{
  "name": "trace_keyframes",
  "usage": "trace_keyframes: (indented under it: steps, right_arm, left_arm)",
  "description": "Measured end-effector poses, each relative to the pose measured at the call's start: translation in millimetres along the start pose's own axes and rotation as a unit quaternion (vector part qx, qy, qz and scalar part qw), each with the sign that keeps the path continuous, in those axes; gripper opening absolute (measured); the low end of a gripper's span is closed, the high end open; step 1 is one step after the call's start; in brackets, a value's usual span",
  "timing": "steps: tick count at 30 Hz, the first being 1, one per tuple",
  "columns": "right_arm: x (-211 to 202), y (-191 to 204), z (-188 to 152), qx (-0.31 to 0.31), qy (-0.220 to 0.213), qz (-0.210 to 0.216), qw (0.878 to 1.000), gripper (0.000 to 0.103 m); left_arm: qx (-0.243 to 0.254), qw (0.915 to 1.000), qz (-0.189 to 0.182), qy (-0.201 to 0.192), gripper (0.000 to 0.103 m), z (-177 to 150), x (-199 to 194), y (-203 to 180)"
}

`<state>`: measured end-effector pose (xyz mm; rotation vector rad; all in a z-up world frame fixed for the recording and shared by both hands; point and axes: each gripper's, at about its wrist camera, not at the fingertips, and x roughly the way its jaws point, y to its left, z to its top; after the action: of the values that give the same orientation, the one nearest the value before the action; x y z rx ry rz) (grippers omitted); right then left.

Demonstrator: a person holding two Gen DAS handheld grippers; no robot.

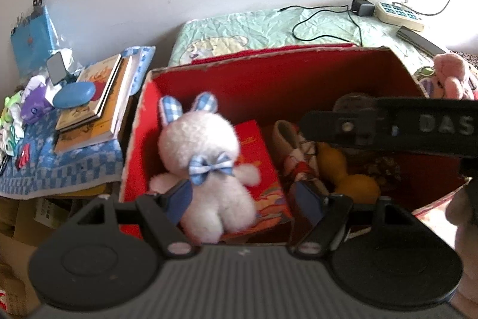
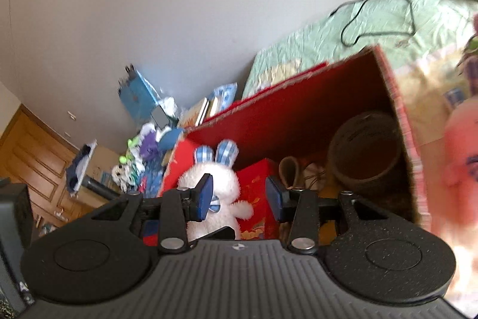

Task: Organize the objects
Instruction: 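Open the right gripper to release the bunny inside the red box, then move the right gripper back to the pink teddy bear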

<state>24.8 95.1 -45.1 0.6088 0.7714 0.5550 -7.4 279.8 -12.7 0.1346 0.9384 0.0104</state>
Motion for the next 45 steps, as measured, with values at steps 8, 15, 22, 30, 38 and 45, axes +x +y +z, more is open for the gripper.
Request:
trace_keyframes:
  steps: [8,15,22,30,38,45]
  right_arm:
    - [-52,-17,6,-0.027,-0.026,0.008,0.999,0.043]
    - [-100,-36,11,-0.054,-0.052,-0.003,0.997,0.043]
    - [-139,-65,14,-0.053,-0.068,-0.015,0.996,0.043]
    - [-169,-100,16,-0.031,-0.074,-0.034,0.996,0.043]
    - [-184,-133,20,0.000,-0.073,-0.042,0.996,0.043]
    - [-186,-155,24,0.015,-0.069,-0.041,0.997,0.043]
  left_arm:
    - [-0.001,1.0000,0.002,-0.004,0.077,6,-20,-41]
    - [0.000,0.9999,0.002,-0.017,0.076,11,-44,-89]
    - [0.011,0.9996,-0.007,-0.025,0.077,13,-60,-144]
    - [0.030,0.9990,-0.023,-0.026,0.078,14,-61,-202]
    - [0.050,0.9980,-0.034,-0.018,0.080,17,-52,-246]
    - [0.051,0.9977,-0.044,-0.005,0.085,19,-40,-263]
